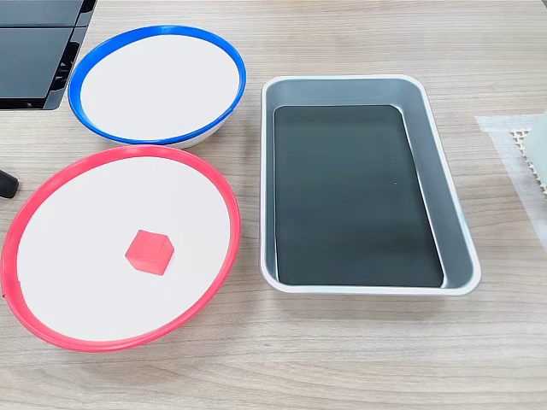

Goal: Move a red block from tray to red dish

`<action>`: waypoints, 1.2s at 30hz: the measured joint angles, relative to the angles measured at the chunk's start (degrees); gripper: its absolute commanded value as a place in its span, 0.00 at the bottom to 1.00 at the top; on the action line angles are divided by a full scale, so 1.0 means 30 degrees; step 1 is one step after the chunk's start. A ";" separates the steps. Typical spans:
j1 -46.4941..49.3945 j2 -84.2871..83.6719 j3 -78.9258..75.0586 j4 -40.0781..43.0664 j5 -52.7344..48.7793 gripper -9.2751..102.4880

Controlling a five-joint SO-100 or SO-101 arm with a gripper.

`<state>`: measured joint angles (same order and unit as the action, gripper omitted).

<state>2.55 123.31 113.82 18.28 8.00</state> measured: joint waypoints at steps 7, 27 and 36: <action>0.1025 0.9609 1.2480 0.3047 -0.0439 0.08; 0.2607 2.1943 1.9775 1.2832 0.0205 0.08; 0.2607 2.1943 1.9775 1.3008 0.0205 0.08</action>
<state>10.37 189.14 173.14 57.30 8.61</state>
